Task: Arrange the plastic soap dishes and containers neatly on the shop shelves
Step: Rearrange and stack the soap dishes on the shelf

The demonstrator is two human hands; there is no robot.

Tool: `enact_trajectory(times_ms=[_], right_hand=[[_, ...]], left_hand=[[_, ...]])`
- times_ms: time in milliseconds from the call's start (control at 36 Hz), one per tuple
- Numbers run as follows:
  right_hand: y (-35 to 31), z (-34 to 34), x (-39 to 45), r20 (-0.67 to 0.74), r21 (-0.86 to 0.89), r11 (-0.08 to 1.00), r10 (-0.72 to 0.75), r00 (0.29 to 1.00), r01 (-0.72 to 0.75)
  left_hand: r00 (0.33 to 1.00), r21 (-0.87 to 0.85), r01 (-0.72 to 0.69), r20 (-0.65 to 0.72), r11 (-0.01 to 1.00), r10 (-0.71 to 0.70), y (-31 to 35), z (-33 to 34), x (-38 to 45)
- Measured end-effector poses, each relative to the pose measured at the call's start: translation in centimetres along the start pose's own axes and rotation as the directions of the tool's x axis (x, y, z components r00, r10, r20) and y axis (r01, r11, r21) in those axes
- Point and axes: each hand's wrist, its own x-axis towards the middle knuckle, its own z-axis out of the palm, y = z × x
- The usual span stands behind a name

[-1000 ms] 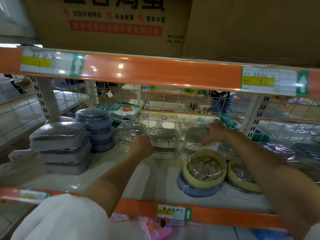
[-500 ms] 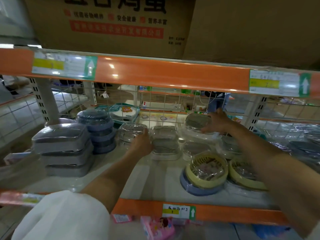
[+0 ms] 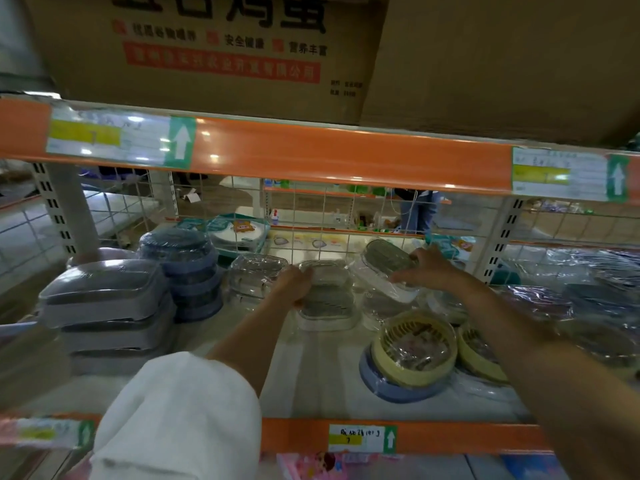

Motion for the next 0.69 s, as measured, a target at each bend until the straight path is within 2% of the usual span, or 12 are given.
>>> enact_trajectory(times_ms=[194, 306, 417, 528, 694], right_hand=[[0.7, 0.0, -0.8, 0.008, 0.059, 0.998, 0.016, 1.0, -0.016], [1.2, 0.3, -1.1, -0.018, 0.079, 0.997, 0.024, 1.0, -0.022], [2.1, 0.6, -0.5, -0.011, 0.067, 0.998, 0.021, 1.0, -0.021], [2.2, 0.5, -0.5, 0.006, 0.074, 0.997, 0.036, 0.999, -0.036], [2.0, 0.4, -0.5, 0.061, 0.162, 0.984, 0.064, 0.996, -0.073]], left_hand=[[0.989, -0.242, 0.15, 0.021, 0.959, -0.149, 0.9, 0.6, 1.6], [0.987, -0.295, 0.16, 0.025, 0.942, -0.16, 1.0, 1.4, 2.1], [0.972, -0.338, 0.232, 0.04, 0.912, -0.232, 1.3, 1.5, 2.0], [0.97, -0.479, 0.219, 0.017, 0.85, -0.241, 1.3, 1.5, 2.1], [0.991, -0.727, 0.118, 0.04, 0.677, -0.13, 0.9, 1.7, 1.1]])
